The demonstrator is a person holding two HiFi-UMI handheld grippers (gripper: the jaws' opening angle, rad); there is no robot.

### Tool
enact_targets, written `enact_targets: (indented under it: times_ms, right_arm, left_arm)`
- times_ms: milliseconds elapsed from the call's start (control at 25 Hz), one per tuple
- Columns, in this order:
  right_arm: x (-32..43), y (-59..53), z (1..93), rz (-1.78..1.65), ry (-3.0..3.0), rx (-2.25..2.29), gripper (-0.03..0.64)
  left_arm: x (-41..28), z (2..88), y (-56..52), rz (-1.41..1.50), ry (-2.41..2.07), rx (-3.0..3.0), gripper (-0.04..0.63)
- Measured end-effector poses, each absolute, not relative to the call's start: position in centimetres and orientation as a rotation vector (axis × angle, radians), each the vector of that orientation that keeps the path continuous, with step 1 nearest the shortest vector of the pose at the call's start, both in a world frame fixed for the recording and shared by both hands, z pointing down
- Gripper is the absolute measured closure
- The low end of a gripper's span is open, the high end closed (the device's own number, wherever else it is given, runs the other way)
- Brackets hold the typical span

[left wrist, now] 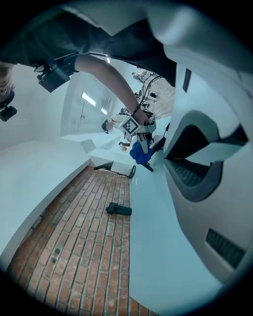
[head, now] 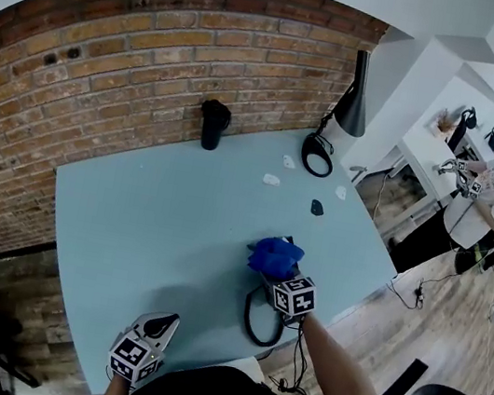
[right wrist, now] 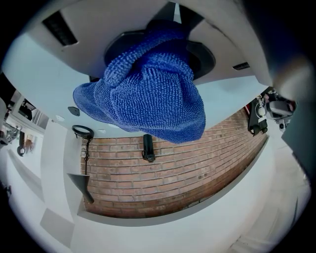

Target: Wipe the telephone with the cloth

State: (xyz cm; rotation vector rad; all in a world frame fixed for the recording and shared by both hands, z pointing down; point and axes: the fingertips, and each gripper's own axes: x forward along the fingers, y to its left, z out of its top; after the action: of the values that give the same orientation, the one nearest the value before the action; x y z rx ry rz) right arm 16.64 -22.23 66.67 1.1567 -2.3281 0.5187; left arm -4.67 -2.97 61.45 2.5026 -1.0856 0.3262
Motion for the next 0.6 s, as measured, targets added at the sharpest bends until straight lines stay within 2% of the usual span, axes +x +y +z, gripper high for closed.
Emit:
enact_targets:
  times_ms: [600]
  right_arm:
    - [17.2, -20.2, 67.7, 0.532, -2.305, 1.152, 0.442]
  left_arm:
    - [-4.5, 61.3, -2.9, 0.33, -1.078, 2.513, 0.595]
